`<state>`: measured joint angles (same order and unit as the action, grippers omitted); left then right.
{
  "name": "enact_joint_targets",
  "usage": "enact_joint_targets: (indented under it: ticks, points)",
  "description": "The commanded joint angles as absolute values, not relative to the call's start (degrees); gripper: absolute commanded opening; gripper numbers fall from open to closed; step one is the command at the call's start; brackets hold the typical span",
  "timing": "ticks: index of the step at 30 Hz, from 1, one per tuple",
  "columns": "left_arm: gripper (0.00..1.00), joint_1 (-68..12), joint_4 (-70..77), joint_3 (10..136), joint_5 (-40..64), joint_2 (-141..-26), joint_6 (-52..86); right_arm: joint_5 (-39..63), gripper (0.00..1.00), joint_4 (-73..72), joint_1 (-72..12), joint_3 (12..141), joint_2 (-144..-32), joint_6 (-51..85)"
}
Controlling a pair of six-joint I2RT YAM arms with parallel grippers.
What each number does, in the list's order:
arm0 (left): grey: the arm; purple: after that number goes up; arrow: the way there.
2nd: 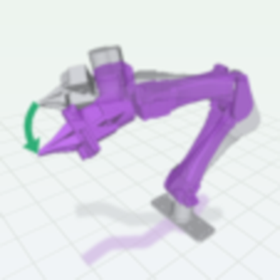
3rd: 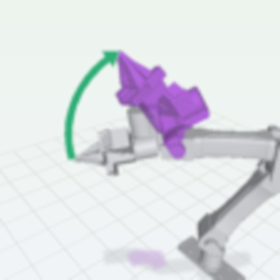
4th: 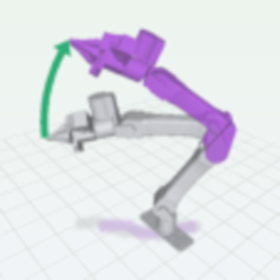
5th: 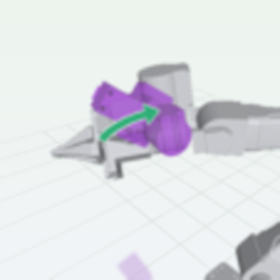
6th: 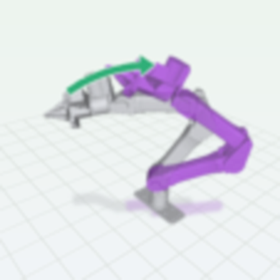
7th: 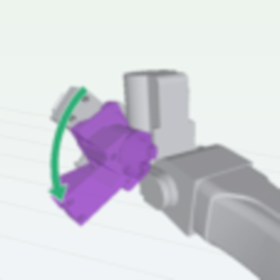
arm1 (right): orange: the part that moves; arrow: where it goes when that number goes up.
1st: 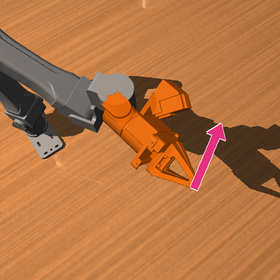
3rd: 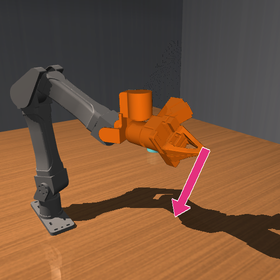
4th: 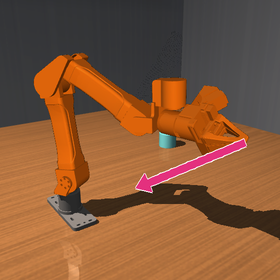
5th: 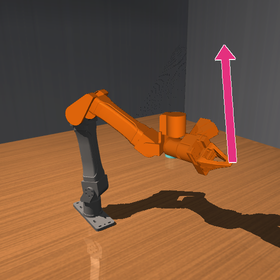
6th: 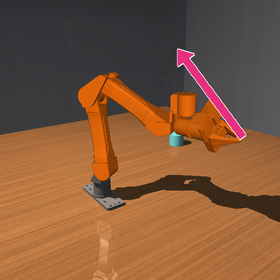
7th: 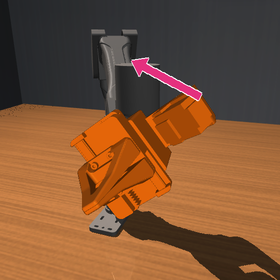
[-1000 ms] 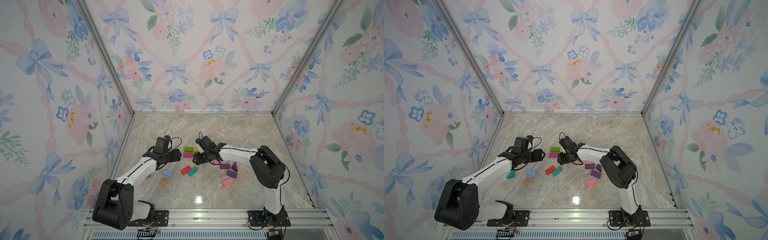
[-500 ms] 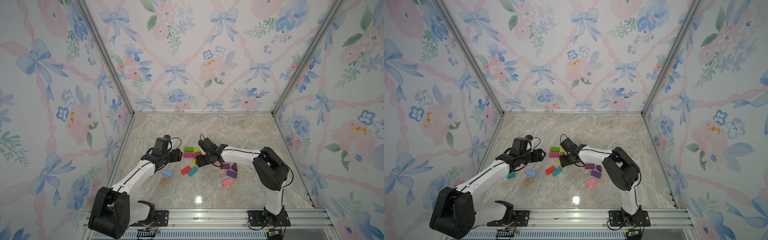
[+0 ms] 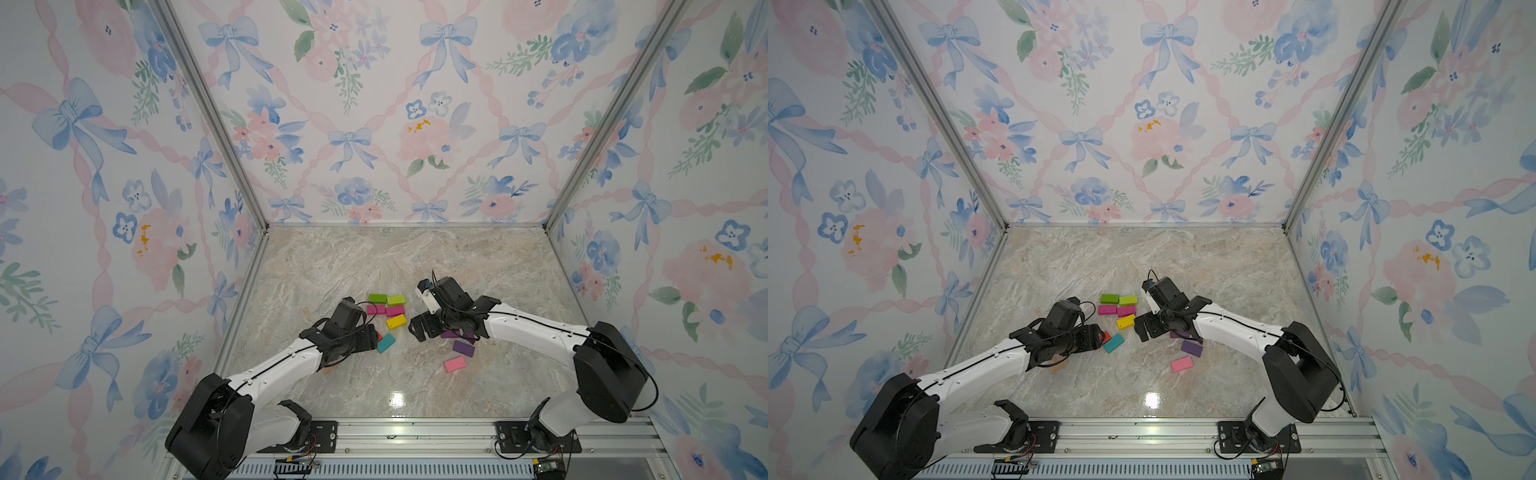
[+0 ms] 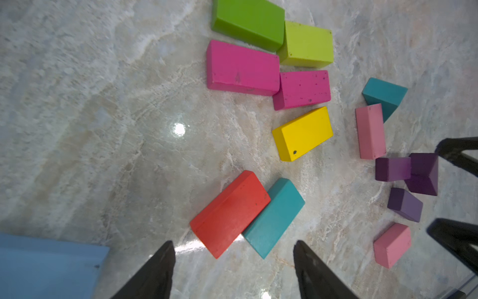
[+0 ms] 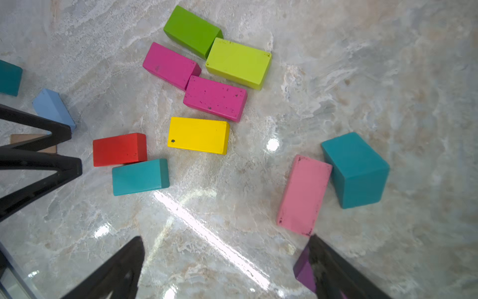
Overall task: Assemble a piece of candy with building blocks
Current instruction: Assemble the building block at the center of the board.
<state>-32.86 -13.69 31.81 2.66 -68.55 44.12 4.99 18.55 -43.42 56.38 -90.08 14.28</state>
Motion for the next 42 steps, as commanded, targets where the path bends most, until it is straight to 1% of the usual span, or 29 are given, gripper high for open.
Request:
enact_joint_targets:
  ticks: [1, 8, 16, 33, 42]
  points:
    - [0.74, -34.82, -13.98, 31.95, -0.35, -70.02, 49.53, 7.17, 0.99, 15.97, -42.94, 54.31, -89.08, 12.91]
    - [0.73, -36.98, -13.91, 32.78, -1.73, -72.71, 52.55, 10.52, 0.99, 12.58, -39.94, 51.79, -87.47, 13.05]
    - [0.73, -38.41, -13.88, 36.74, -3.37, -78.25, 52.70, 12.36, 0.99, 13.43, -35.84, 51.34, -85.36, 11.53]
    - [0.73, -38.43, -14.06, 43.39, -6.54, -86.84, 48.09, 12.92, 0.99, 15.07, -32.43, 49.56, -83.15, 10.24]
    - [0.72, -39.69, -16.69, 46.00, -11.46, -89.31, 45.61, 12.92, 0.99, 15.81, -31.48, 49.17, -82.35, 9.74]
